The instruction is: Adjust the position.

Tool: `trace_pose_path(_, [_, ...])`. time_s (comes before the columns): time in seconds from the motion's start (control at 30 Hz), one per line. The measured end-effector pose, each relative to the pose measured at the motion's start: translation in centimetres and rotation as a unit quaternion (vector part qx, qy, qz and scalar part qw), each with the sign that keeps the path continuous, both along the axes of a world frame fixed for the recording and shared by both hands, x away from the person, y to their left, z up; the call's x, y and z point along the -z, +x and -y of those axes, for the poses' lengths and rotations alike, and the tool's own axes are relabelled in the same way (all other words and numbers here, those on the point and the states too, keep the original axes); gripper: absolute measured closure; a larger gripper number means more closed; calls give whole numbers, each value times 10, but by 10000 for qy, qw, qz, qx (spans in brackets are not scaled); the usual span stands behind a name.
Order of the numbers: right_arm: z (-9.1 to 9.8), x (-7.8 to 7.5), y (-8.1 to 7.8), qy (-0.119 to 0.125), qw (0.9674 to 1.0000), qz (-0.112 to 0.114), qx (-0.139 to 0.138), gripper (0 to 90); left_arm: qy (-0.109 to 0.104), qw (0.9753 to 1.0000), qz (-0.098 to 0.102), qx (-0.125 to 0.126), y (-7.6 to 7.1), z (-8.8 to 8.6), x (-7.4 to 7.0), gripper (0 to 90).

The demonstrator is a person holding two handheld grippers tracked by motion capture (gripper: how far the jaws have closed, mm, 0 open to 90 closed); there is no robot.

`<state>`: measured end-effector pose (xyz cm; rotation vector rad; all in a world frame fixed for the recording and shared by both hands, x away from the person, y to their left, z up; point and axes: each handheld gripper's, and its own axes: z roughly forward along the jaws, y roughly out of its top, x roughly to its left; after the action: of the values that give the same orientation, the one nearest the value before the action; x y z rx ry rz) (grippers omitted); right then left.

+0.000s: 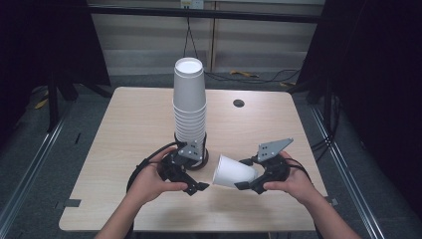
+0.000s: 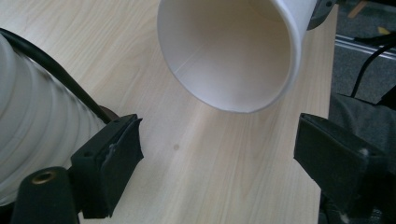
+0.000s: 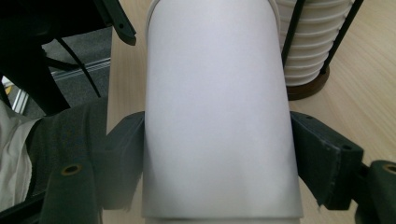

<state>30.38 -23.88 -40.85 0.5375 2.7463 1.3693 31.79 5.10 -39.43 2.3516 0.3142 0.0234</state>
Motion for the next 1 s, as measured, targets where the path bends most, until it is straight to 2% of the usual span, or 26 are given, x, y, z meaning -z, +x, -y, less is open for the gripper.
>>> trace_pose_path(0.5, [-2, 0, 1, 191, 9998, 70, 6, 234, -285, 9995, -112, -33, 0, -1, 4, 148])
trace_pose_path(0.63, [-2, -1, 0, 218, 9997, 101, 2, 234, -275, 9995, -124, -43, 0, -1, 7, 148])
trace_pose_path(1.0, [-8, -2, -2, 270, 9995, 122, -115, 233, -558, 9982, -207, -19, 0, 3, 7, 148])
